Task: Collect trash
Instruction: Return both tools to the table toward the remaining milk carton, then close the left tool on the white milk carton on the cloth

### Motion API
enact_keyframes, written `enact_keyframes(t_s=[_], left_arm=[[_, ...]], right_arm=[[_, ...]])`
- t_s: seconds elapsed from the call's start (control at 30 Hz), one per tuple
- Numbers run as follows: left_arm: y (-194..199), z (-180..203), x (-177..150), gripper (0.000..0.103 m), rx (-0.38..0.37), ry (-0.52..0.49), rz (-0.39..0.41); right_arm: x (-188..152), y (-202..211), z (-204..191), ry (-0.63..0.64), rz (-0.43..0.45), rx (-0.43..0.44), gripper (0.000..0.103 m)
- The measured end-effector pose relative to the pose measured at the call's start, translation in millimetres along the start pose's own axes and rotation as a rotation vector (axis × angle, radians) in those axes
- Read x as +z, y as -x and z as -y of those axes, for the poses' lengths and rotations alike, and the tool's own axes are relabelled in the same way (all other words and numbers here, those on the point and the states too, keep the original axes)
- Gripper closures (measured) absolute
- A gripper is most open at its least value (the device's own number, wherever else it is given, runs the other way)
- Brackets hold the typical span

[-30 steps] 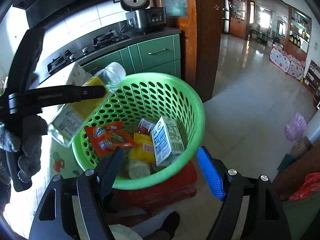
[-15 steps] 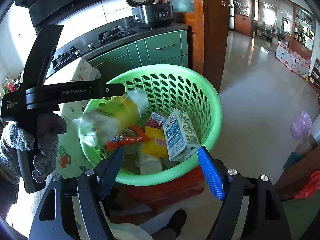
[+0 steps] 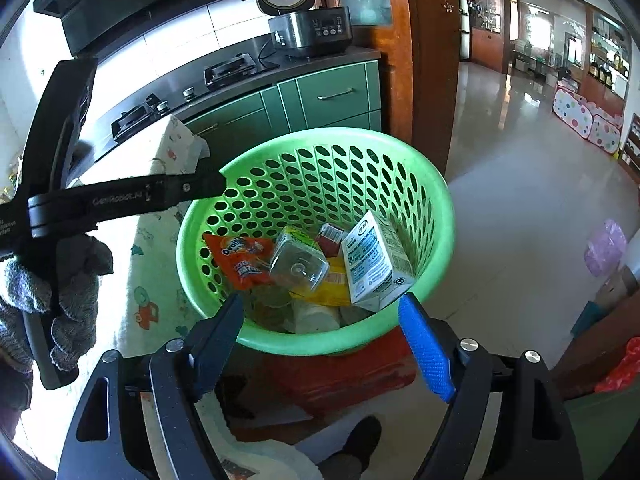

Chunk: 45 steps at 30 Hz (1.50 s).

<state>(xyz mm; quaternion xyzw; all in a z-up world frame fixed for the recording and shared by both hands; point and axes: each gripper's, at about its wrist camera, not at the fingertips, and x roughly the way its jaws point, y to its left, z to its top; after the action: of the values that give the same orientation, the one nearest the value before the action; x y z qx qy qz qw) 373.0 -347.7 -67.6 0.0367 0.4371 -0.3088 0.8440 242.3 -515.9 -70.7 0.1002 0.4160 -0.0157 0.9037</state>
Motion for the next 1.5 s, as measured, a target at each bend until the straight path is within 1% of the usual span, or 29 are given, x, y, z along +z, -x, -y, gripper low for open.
enact_keyframes(t_s=[0.13,0.3,0.43,0.53,0.7,0.9,1.2,1.3,1.4,1.47,1.5], left_arm=[[10.6,-1.3,-7.5,0.034,0.032,-0.017,0.002],[25.9,-10.0,-14.2,0.034,0.078,-0.018,0.008],[42.8,-17.4,-20.8,0.034,0.145,-0.053,0.030],[57.3,-29.2,-23.2,0.034,0.184,-0.050,0.052],[84.0,-61.9,-29.2,0.034,0.234,0.004,0.080],[120.0,-108.9,-37.3,0.034,0.325,0.051,0.121],[168.2,-182.2,-41.1,0.034,0.443,0.132,0.187],[173.0,-203.6,-41.2,0.034,0.473,0.151,0.183],[169.9,-226.6,-40.7,0.034,0.487,0.167,0.157],[165.1,-237.5,-39.8,0.034,0.464,0.177,0.132],[162.9,-243.8,-40.2,0.034,0.465,0.188,0.125]], right_arm=[[-4.1,5.9,-1.6,-0.009,0.008,0.011,0.025],[-9.2,11.0,-7.6,-0.011,0.011,0.022,0.025],[-11.8,13.7,-15.9,-0.004,0.015,0.038,0.024],[-11.8,14.2,-24.4,0.008,0.014,0.053,0.024],[-8.4,13.9,-46.3,0.040,0.010,0.086,0.024],[-4.0,13.3,-88.4,0.112,0.008,0.128,0.024],[4.9,4.3,-154.4,0.206,-0.008,0.180,0.024],[9.1,-0.4,-176.2,0.235,-0.011,0.193,0.024],[12.5,-6.4,-196.5,0.256,-0.017,0.205,0.024],[15.4,-10.0,-207.3,0.267,-0.022,0.209,0.024],[16.6,-12.0,-211.9,0.271,-0.026,0.211,0.024]])
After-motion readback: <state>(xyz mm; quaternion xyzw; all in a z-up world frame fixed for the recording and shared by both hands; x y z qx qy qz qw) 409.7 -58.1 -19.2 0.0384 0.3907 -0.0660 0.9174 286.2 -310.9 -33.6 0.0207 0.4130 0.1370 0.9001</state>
